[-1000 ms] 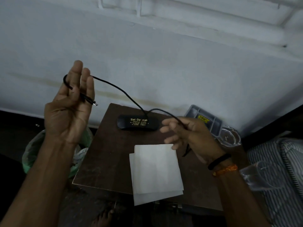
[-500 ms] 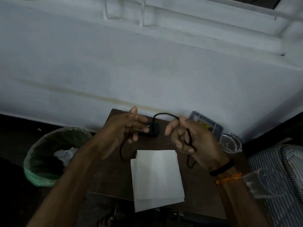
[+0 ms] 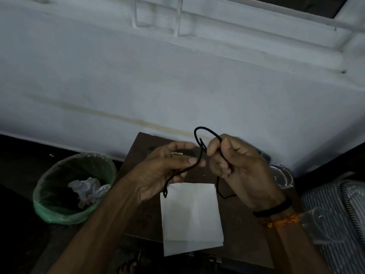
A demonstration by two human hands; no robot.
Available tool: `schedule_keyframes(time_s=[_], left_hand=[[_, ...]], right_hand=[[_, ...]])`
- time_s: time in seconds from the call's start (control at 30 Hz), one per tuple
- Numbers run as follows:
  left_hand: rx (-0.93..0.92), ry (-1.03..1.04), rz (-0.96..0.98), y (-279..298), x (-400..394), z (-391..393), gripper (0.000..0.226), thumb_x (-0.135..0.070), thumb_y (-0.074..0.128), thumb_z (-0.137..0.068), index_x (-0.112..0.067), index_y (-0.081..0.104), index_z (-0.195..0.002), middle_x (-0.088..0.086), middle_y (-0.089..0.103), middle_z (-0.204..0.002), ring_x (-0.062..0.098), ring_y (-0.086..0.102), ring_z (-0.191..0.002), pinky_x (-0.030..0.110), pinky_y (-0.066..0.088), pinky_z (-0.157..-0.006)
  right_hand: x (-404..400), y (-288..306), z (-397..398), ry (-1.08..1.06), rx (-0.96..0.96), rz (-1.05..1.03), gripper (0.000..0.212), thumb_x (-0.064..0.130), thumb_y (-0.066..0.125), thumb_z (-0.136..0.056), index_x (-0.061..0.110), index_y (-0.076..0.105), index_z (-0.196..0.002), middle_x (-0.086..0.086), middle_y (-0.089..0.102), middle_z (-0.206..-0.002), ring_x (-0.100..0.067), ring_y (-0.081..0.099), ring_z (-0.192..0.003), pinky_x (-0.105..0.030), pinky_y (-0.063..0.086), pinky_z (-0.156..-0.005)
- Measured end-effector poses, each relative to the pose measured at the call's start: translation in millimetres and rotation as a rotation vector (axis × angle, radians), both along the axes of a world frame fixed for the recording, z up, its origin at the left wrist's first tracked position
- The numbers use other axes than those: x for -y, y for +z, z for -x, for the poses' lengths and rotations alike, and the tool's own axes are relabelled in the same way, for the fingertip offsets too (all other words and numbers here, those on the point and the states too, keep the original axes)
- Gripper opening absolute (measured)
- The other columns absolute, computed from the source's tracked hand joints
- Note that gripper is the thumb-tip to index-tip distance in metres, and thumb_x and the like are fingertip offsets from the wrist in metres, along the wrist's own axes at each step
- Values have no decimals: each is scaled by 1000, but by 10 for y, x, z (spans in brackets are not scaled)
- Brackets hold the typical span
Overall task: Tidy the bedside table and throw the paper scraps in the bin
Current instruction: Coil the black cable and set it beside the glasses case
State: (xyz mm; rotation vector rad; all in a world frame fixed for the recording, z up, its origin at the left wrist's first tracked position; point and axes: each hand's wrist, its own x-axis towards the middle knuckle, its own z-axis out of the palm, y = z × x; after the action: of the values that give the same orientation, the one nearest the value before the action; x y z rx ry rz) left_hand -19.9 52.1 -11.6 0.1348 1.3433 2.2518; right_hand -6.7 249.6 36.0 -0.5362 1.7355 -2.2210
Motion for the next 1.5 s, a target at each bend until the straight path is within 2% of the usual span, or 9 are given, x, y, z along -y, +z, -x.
schedule_keyframes(time_s=[0.17, 0.3, 0.47, 0.7, 0.93, 1.07, 1.23, 1.37, 1.5], left_hand=[[-70, -13, 18, 79, -67, -32, 49, -11, 72, -77, -7, 59, -125, 5, 62, -81, 11, 49, -58, 19, 35, -42], [-212, -48, 56, 101, -92, -88, 14, -6, 67, -84, -15, 74, -93, -6, 65, -65, 8, 49, -55, 21, 36, -47], [-208, 261, 129, 67, -90, -63, 21, -7, 74, -74, -11, 77, -95, 17, 75, -92, 38, 67, -93, 49, 44, -81], [-427, 201, 184, 93, -121, -88, 34, -2, 58, -90, -20, 73, -115, 10, 75, -106, 24, 67, -94, 28, 56, -70], [-203, 51, -305, 159, -84, -32, 38, -12, 47, -94, -8, 59, -130, 14, 66, -123, 22, 66, -103, 33, 56, -83], [-174, 186, -485, 167, -85, -39, 25, -16, 62, -89, -12, 70, -112, 7, 72, -104, 14, 68, -84, 27, 55, -70], [-337, 604, -60, 167, -85, -8, 14, -11, 74, -81, -3, 75, -93, 13, 73, -78, 16, 64, -65, 24, 53, -59], [-303, 839, 114, 88, 21, 28, 12, -9, 74, -83, 0, 75, -91, 17, 74, -78, 18, 66, -61, 23, 56, -56], [-237, 886, 151, 62, 165, 63, 16, -4, 66, -88, -2, 74, -102, 12, 69, -78, 8, 49, -53, 16, 43, -48]], right_hand=[[32, 94, -85, 174, -39, -42, 32, 27, 43, -97, 7, 66, -88, 8, 45, -58, -13, 24, -52, -29, 18, -52], [61, 151, -119, 125, -96, -213, 34, 29, 44, -97, 8, 70, -93, 6, 47, -57, -9, 31, -52, -23, 23, -50], [-10, 176, -73, -113, -238, -457, 18, 19, 59, -94, 9, 75, -94, 1, 66, -66, -6, 49, -48, -11, 37, -45], [32, 23, -75, -296, -273, -544, 3, 21, 75, -84, 23, 76, -83, 2, 73, -74, -11, 66, -60, -14, 46, -52], [15, 56, -25, -354, -357, -522, 14, 22, 57, -96, 25, 68, -88, 1, 68, -76, -12, 64, -68, -25, 51, -60], [-34, 83, -23, -400, -398, -421, 13, 19, 55, -96, 17, 68, -93, 1, 68, -87, -15, 64, -77, -24, 52, -72], [-127, 132, -38, -314, -219, -181, 17, 17, 51, -96, 9, 66, -92, -2, 64, -83, -14, 52, -68, -23, 46, -62], [-196, 104, -42, -309, -203, -297, 16, 21, 59, -92, 17, 74, -94, -15, 60, -75, -6, 40, -56, -17, 35, -51], [-266, -7, 18, -517, -163, -339, 17, 12, 57, -95, 10, 72, -86, 16, 63, -60, 1, 47, -51, -14, 44, -53]])
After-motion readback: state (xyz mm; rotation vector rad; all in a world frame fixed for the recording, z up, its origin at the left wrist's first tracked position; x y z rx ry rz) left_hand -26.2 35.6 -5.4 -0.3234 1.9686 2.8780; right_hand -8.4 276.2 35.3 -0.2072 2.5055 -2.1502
